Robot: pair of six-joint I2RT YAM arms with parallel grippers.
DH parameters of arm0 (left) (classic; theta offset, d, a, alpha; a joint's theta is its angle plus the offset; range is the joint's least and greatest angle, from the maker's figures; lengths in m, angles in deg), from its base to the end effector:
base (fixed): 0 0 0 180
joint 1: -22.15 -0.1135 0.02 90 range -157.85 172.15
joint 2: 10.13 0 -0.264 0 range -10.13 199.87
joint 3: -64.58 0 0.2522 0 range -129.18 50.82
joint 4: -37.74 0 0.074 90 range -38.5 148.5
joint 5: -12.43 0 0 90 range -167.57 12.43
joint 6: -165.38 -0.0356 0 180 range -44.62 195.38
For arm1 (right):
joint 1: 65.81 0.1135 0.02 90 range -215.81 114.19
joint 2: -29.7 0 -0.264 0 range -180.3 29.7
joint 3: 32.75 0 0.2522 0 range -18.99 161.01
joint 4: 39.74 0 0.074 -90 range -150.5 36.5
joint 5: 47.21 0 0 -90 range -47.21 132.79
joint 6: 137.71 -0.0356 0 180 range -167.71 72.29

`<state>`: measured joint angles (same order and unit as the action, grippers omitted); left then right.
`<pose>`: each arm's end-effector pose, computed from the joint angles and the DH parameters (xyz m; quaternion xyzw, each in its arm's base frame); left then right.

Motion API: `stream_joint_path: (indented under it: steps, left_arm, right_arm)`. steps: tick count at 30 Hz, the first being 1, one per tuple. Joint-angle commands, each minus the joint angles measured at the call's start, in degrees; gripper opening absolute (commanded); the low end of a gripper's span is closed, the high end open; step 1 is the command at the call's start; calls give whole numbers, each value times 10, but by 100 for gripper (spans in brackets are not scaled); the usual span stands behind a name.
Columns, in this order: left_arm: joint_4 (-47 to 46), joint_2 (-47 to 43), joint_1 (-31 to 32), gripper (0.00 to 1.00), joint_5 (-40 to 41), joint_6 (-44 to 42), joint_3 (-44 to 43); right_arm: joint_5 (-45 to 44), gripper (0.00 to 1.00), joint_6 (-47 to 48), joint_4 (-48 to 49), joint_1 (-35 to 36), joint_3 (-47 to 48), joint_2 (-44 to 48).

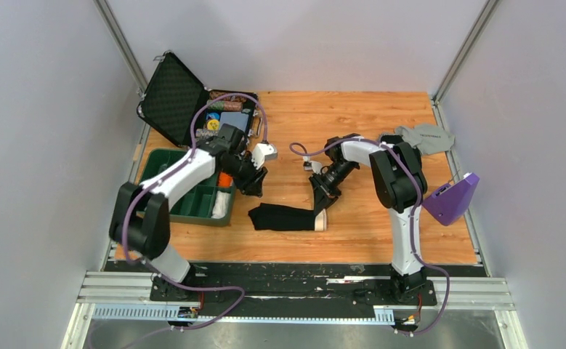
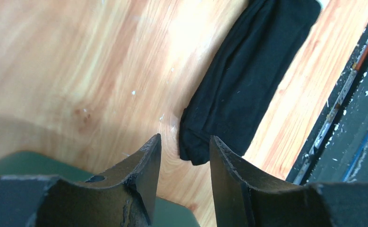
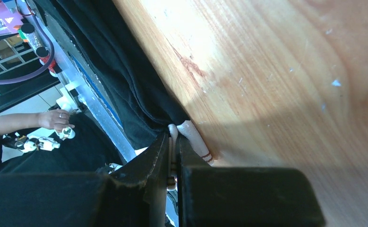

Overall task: Roll the underwear
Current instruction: Fold the underwear at the center of the board.

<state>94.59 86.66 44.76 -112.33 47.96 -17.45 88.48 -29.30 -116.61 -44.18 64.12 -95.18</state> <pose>0.2947 -0.1447 0.2134 0.4416 0.8335 -0.2882 0.1647 0.3329 0.1594 0.1161 0.2656 -0.8758 -0.3815 0.1301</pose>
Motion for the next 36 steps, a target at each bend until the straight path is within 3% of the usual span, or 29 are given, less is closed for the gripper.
stream_joint_path:
  steps: [1, 5, 10, 15, 19, 24, 27, 30, 36]
  left_arm:
    - [-126, -101, 56, 50, 26, -28, 72]
    - [-149, -133, 132, 50, 40, -149, 125]
    - [-187, -96, 171, 52, 76, -253, 154]
    - [-177, -38, 194, 54, 117, -270, 137]
    - [-91, 6, 194, 56, 96, -317, 92]
    - [-28, 40, 195, 56, 111, -379, 72]
    - [-29, 49, 195, 56, 128, -435, 70]
    - [-24, 59, 195, 56, 136, -484, 60]
    - [-34, 95, 195, 56, 128, -619, 12]
  right_arm:
    - [-105, 0, 17, 69, 6, 17, -33]
    - [-106, 0, 9, 70, 6, 20, -31]
    - [-106, 1, 6, 69, 6, 20, -26]
    - [-109, 2, 10, 66, 6, 17, -21]
    - [-103, 4, 5, 67, 3, 14, -19]
    - [-80, 22, -6, 67, -3, 18, 3]
    - [-82, 44, -13, 73, -22, 25, 48]
    - [-95, 49, -14, 76, -55, 41, 87]
    - [-52, 48, 27, 74, -139, 21, 199]
